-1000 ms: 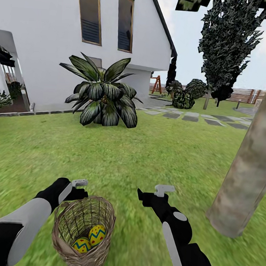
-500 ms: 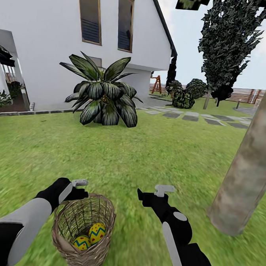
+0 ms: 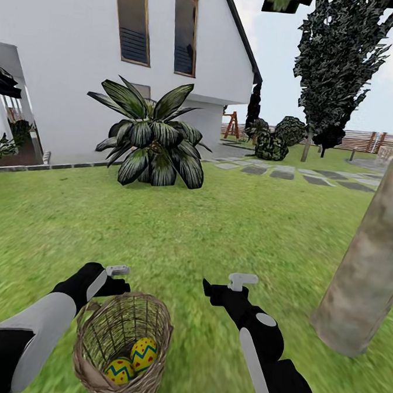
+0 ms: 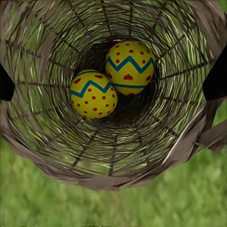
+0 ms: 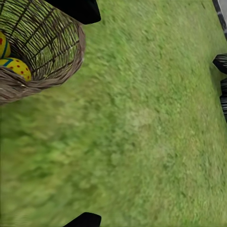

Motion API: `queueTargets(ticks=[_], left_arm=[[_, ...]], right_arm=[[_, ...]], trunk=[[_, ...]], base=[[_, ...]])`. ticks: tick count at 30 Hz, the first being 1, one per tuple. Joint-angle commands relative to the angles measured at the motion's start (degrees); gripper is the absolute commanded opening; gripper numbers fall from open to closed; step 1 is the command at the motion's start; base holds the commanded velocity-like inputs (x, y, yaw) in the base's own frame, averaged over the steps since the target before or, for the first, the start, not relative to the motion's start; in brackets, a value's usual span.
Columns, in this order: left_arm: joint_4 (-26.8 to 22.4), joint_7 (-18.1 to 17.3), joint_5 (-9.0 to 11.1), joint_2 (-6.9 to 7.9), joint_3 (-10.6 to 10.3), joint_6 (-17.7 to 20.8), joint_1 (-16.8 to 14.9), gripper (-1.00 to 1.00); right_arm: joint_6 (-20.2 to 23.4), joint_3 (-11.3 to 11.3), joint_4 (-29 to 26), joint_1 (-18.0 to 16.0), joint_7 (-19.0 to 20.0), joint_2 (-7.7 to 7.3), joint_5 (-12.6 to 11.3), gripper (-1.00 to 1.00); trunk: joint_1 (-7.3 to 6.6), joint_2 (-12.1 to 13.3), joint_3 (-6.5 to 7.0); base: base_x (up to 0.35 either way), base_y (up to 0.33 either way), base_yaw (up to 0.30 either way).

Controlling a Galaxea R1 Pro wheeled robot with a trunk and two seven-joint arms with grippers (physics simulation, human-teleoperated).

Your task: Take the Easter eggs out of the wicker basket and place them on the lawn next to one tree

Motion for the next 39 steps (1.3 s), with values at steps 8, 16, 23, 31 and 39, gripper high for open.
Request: queueTargets(ticks=[8, 16, 23, 31, 39], left_arm=[[-0.1, 0.0, 0.3, 0.01, -0.1, 0.3, 0.0, 1.00], [-0.1, 0.0, 0.3, 0.00, -0.1, 0.1, 0.0, 1.00], [-0.1, 0.0, 0.4, 0.02, -0.1, 0.0, 0.0, 1.00], [0.0, 0.0, 0.3, -0.04, -0.1, 0.3, -0.1, 1.00], [0.1, -0.1, 0.3, -0.05, -0.1, 0.4, -0.1, 1.00]], right_arm=[[0.2, 0.0, -0.1, -0.1, -0.6, 0.00, -0.5, 1.00], [0.2, 0.1, -0.1, 0.0, -0.6, 0.00, -0.5, 1.00], [0.2, 0.0, -0.1, -0.1, -0.6, -0.07, -0.5, 1.00], [0.1, 0.0, -0.1, 0.0, -0.6, -0.09, -0.5, 1.00], [0.1, 0.0, -0.1, -0.1, -0.4, -0.09, -0.6, 1.00]], trunk=[[0.00, 0.0, -0.06], [0.00, 0.0, -0.06], [0.88, -1.6, -0.78], [0.88, -1.6, -0.78], [2.64, -4.8, -2.22]], base=[[0.030, 0.005, 0.000], [0.002, 0.000, 0.000], [0.000, 0.000, 0.000], [0.000, 0.000, 0.000], [0.000, 0.000, 0.000]])
